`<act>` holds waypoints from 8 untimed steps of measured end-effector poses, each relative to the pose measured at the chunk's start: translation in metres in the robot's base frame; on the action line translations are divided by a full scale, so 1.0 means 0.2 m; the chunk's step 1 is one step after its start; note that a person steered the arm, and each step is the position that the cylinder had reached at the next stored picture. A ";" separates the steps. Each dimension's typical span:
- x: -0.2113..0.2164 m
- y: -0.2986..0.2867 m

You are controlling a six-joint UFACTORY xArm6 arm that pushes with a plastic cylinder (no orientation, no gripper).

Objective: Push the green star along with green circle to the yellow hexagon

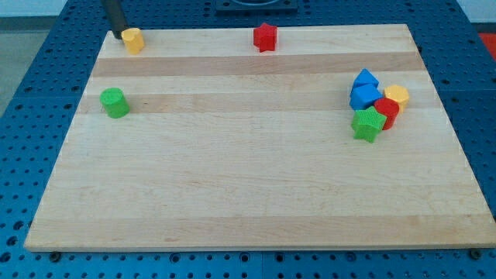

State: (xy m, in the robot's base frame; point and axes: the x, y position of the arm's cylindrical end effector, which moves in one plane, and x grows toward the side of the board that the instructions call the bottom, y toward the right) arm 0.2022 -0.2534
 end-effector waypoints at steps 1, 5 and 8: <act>0.04 0.09; 0.46 0.35; 0.86 0.60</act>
State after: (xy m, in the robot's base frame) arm 0.3738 -0.1341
